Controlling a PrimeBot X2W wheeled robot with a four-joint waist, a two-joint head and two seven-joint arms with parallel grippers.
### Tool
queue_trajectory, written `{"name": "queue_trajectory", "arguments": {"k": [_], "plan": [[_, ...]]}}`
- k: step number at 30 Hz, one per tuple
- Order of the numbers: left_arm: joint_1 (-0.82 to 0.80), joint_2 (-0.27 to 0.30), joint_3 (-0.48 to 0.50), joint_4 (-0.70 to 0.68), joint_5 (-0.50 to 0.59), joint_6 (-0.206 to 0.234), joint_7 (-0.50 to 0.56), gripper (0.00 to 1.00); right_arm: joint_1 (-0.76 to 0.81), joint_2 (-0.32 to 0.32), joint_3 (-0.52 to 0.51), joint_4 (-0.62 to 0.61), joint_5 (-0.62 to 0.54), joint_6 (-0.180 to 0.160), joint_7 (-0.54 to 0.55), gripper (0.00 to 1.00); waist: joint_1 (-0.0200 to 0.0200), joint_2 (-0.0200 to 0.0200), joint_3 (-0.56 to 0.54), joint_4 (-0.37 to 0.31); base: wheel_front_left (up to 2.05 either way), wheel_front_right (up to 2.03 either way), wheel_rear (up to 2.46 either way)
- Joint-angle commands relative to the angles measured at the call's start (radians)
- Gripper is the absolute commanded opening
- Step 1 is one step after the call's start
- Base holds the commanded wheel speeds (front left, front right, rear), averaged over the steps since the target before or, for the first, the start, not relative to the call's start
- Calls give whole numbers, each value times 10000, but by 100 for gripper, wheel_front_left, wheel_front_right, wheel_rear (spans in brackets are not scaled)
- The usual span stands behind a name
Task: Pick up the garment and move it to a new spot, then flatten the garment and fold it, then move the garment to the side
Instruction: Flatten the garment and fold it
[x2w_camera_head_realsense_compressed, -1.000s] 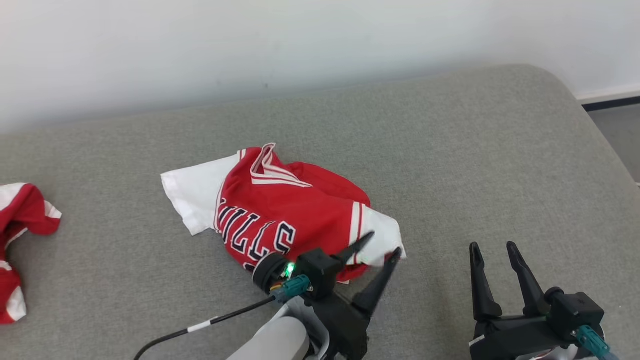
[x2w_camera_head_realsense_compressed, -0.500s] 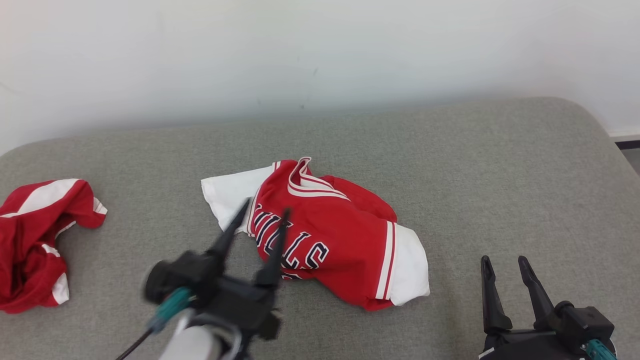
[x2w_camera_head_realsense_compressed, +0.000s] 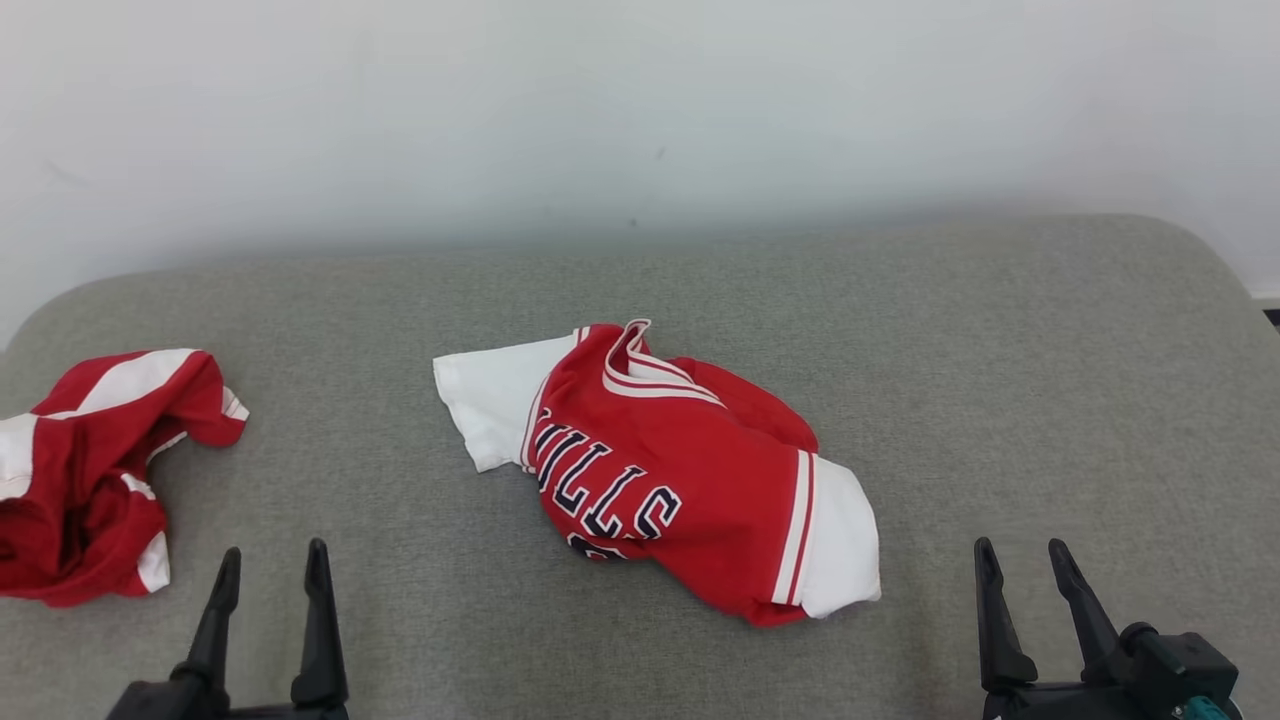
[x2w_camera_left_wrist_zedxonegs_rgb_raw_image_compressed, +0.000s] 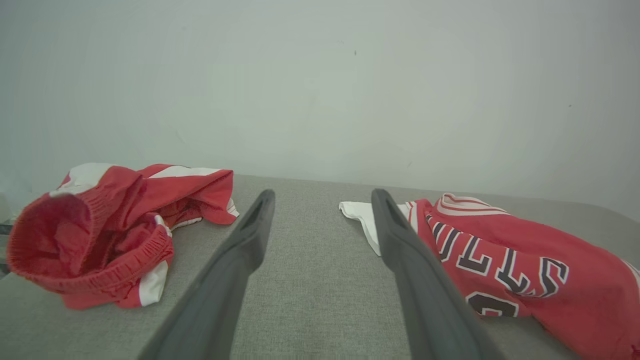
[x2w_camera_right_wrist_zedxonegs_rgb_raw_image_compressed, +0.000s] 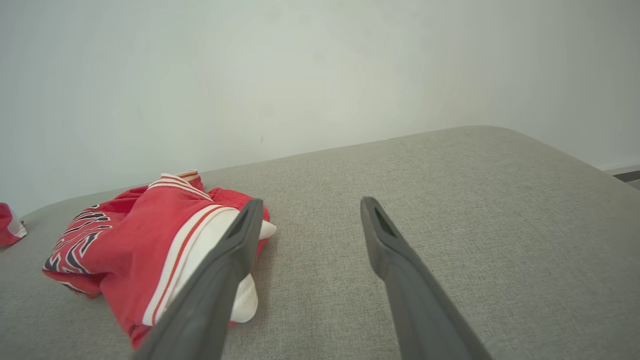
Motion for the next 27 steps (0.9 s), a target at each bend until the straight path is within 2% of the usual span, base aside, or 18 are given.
{"name": "queue_trajectory", "arguments": {"k": [1, 10, 22, 23, 24, 27], "plan": [[192, -177, 120, -118, 207, -122, -32, 100, 30, -98, 30, 34, 65, -22, 43, 100, 1, 0, -31, 130, 0, 0, 0], [-74, -838, 494, 39, 742, -732, -32, 100, -865, -694, 760, 908, 480, -22, 314, 100, 1, 0, -75, 604, 0, 0, 0], [-340, -1155, 614, 444, 1016, -1165, -32, 100, -2108, -1067, 2121, 3703, 1440, -23, 257, 100, 1, 0, 198, 1242, 0, 0, 0], [-370, -1168, 630, 473, 1029, -1179, -32, 100, -2210, -1064, 2255, 3906, 1531, -23, 243, 71, 1, 0, 220, 1271, 0, 0, 0], [-400, -1182, 633, 498, 1044, -1206, -32, 100, -2308, -1056, 2427, 4088, 1619, -23, 226, 0, 1, 0, 243, 1298, 0, 0, 0], [-467, -1222, 662, 559, 1077, -1262, -32, 100, -2633, -1096, 2792, 4493, 1904, -23, 97, 0, 1, 0, 291, 1340, 0, 0, 0]]}}
